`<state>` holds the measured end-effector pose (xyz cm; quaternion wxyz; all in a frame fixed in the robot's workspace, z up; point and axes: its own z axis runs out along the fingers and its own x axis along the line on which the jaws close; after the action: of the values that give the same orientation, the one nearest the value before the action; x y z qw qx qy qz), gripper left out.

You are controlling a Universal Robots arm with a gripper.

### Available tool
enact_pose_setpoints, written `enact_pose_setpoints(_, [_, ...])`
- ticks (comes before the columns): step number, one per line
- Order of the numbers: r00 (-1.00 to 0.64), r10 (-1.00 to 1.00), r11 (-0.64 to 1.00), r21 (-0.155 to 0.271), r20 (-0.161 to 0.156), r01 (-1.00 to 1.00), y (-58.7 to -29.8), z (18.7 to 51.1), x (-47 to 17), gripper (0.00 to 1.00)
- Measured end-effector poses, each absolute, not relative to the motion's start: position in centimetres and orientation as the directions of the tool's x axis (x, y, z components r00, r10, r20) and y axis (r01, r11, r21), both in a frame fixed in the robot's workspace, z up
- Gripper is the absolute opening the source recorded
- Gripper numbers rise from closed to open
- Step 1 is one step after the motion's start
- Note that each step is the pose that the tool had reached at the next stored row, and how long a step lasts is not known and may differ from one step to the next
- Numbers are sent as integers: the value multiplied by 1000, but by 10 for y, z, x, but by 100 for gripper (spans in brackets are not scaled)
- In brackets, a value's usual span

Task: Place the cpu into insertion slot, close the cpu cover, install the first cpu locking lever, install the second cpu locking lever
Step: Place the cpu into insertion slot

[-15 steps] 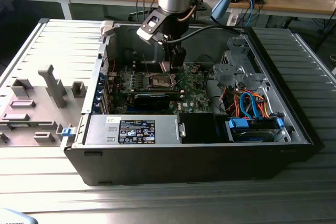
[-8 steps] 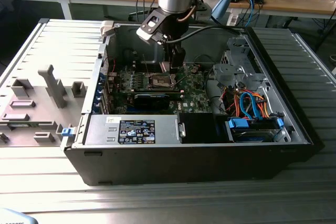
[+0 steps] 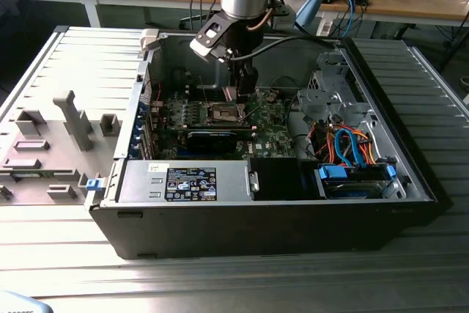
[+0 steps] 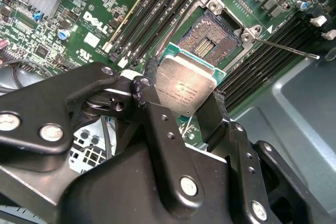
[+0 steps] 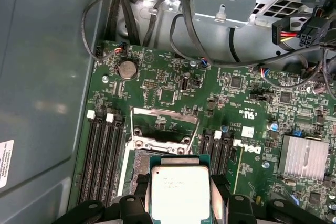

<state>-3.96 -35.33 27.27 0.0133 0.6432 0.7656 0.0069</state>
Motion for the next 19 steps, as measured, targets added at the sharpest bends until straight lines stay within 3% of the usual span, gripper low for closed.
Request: enact_pose_setpoints(19, [-124, 992, 125, 28, -12, 992, -353, 271, -40, 54])
